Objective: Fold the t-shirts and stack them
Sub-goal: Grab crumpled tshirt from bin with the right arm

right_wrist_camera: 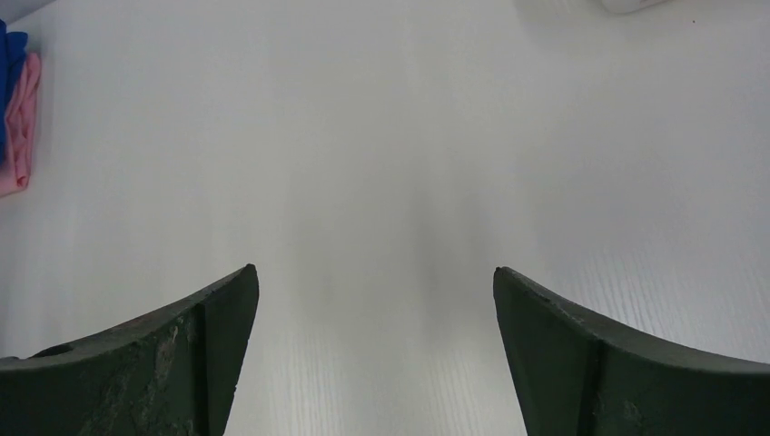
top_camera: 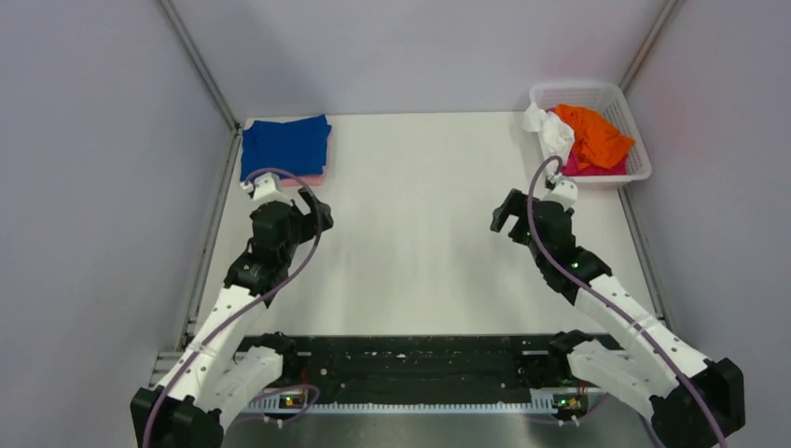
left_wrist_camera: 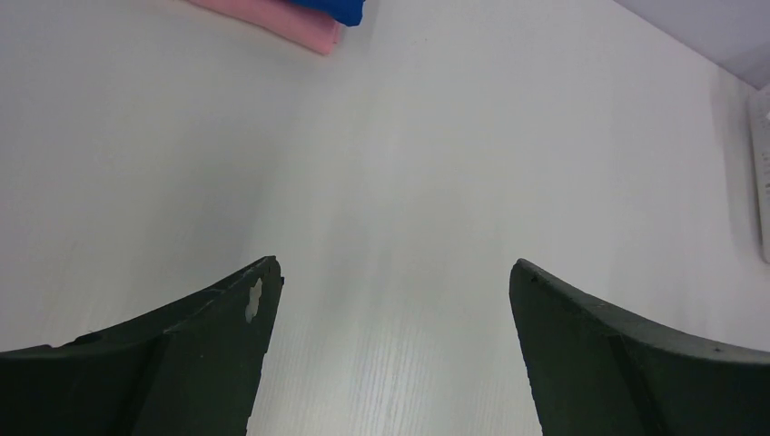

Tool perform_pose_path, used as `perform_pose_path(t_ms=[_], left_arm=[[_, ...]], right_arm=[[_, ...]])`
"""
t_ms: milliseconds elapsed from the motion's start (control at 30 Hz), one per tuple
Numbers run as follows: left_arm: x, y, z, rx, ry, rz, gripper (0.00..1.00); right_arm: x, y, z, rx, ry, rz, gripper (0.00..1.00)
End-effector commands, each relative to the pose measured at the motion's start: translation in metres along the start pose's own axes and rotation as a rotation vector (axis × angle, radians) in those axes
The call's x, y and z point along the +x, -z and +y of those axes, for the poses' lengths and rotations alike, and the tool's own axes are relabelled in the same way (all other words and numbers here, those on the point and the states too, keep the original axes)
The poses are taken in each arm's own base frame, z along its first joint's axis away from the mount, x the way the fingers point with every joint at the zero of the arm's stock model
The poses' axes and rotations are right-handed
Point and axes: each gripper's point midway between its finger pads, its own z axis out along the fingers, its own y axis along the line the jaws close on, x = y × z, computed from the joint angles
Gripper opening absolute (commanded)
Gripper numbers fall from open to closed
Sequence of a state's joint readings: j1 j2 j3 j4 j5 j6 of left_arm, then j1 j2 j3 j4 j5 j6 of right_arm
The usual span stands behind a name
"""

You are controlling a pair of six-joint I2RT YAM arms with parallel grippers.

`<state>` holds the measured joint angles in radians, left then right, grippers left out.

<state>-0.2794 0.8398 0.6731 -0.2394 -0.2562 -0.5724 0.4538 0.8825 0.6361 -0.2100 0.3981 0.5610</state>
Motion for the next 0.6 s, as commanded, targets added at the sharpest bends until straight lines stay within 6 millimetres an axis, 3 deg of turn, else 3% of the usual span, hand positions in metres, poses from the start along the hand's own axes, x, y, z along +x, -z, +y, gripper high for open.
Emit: perform_pose_path(t_ms=[0,133,267,400,433,567], left_arm=[[-0.032,0.007,-0.015,0.044,0.006,-0.086,0.99],[-0.035,0.003,-0.019,0.045,0.0,-0.083,0.99],[-0.041,-0.001,-0.024,0.047,-0.004,-0.085,0.99],[-0.04,-0.009,-0.026,0.044,-0.008,-0.079,0.99],[-0.04,-0.012,-0.027,0.041,-0.008,-0.077,0.99],[-0.037,-0.023,-0.027,0.025,-0.011,-0.057,0.99]], right_arm=[[-0.023,-0.006,0.012,-0.012,0.014,-0.037,0.99],[-0.052,-0.032,0.006,0.037,0.0,-0.03,0.99],[-0.105,-0.068,-0.018,0.078,-0.071,-0.059,0.99],[-0.167,-0.108,-0.053,0.193,-0.099,-0.114,0.99],[-0.185,-0.117,-0.076,0.246,-0.119,-0.134,0.99],[-0.203,-0.172,-0.128,0.396,-0.133,-0.087,0.99]])
